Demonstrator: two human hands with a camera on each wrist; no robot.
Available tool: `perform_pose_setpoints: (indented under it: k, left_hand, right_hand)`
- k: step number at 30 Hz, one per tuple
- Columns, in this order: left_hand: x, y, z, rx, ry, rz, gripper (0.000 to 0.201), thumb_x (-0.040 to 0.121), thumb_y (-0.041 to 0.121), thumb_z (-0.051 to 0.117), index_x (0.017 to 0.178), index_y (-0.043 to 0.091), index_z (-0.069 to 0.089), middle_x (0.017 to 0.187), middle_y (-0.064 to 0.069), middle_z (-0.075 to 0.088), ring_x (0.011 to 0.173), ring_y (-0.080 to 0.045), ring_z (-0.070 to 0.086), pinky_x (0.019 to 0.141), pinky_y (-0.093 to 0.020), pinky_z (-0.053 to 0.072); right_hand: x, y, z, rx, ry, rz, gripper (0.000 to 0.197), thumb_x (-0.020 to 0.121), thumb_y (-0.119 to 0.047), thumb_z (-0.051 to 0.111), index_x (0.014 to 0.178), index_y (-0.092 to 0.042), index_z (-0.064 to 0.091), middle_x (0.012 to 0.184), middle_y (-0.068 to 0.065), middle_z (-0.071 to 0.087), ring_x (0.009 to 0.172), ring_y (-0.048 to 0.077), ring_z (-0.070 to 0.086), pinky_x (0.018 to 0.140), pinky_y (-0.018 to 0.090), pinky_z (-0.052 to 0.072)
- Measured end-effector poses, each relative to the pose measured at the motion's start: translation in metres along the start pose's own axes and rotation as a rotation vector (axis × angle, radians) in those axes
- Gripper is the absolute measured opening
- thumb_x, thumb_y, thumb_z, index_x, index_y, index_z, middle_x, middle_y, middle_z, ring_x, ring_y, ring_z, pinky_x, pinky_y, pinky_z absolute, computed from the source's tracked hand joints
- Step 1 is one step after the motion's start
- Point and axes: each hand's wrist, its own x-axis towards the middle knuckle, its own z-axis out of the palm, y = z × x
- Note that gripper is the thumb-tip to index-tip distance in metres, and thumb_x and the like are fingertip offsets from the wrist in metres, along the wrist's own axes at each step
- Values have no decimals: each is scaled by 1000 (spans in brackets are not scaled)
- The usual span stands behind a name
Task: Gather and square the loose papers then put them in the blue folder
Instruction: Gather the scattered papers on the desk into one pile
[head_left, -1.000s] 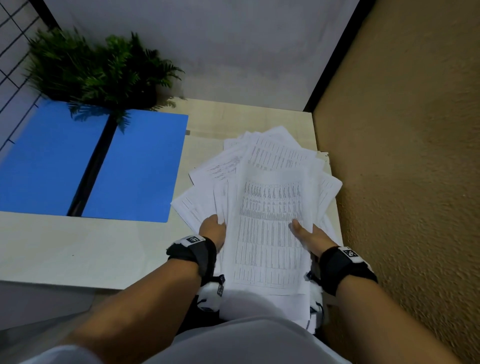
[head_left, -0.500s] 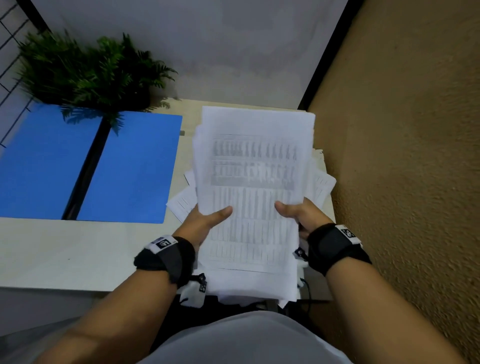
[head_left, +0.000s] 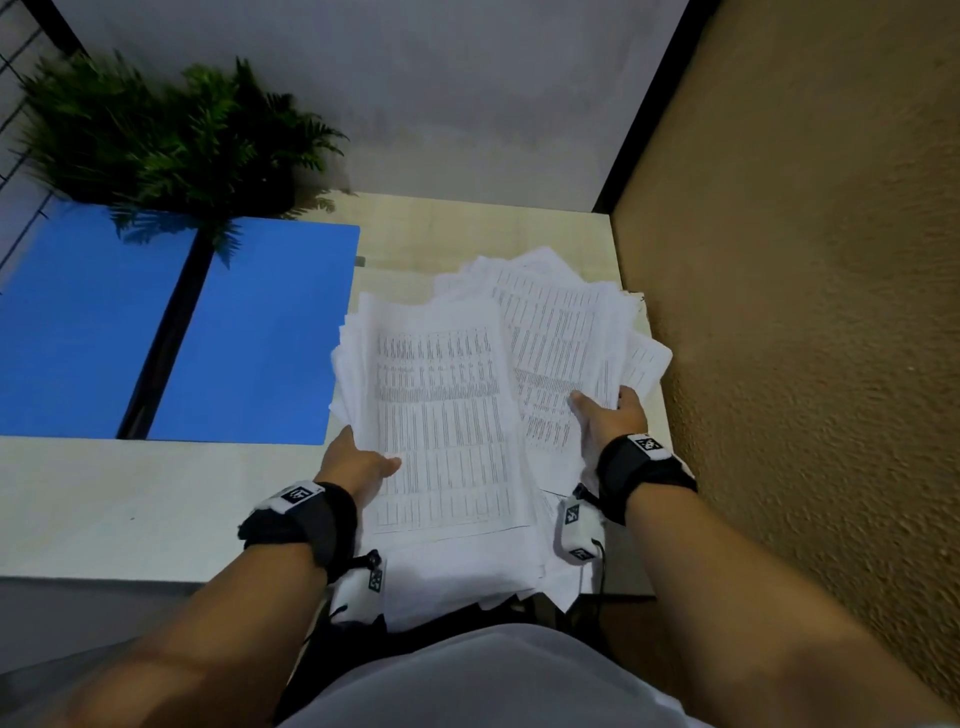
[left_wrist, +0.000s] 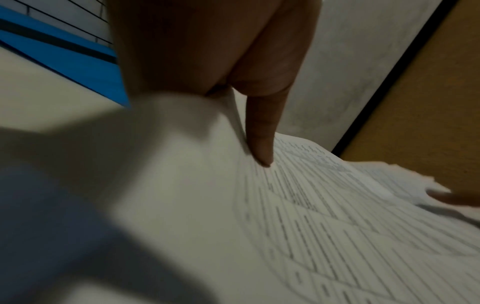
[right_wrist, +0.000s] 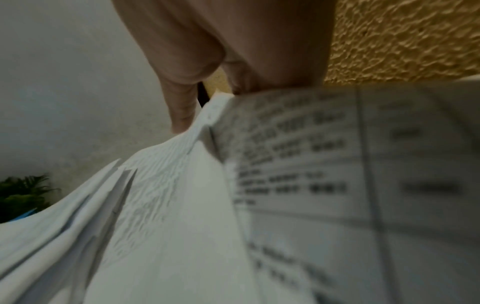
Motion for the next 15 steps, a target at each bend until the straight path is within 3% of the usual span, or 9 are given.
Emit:
perform_pose_setpoints:
  k: [3, 6, 9, 12, 15]
  left_hand:
    - [1, 1, 5, 117, 14, 20, 47, 82, -2, 69, 126, 10, 56, 115, -8, 65, 104, -29, 60, 93, -38, 47]
    - [0, 2, 7, 154, 11, 28, 42, 86, -3, 66, 125, 9, 55, 112, -7, 63, 99, -27, 57, 86, -34, 44]
    - [1, 1, 6, 183, -8, 29, 44, 87, 2, 67, 128, 9, 54, 118, -6, 64, 102, -27, 58, 90, -35, 44]
    - [-1, 4, 6, 228, -20, 36, 47, 89, 7, 67, 133, 9, 51, 123, -8, 62, 106, -28, 58, 89, -31, 41]
    - [-1, 5, 4, 256, -37, 37, 47, 89, 9, 67, 133, 10, 50, 120, -6, 61, 112, -30, 58, 92, -31, 42]
  right_hand:
    - [-13, -15, 9, 169, -60, -43, 52, 68, -20, 84, 117, -24, 67, 113, 5, 72, 101, 25, 70, 88, 48, 56]
    - [-12, -28, 10, -1, 41, -108, 38, 78, -16, 76, 115, -17, 68, 109, 3, 72, 98, 25, 68, 90, 40, 56]
    - [-13, -42, 11, -142, 60, -128, 18, 85, -7, 67, 103, -10, 69, 101, 11, 70, 92, 29, 65, 82, 33, 53]
    - [-12, -56, 12, -98, -30, -132, 24, 87, 7, 58, 107, -5, 64, 99, 12, 65, 90, 30, 62, 83, 36, 52]
    - [-12, -73, 3, -185, 60, -261, 20, 84, 0, 53, 96, -16, 59, 98, 11, 65, 85, 29, 61, 79, 33, 52]
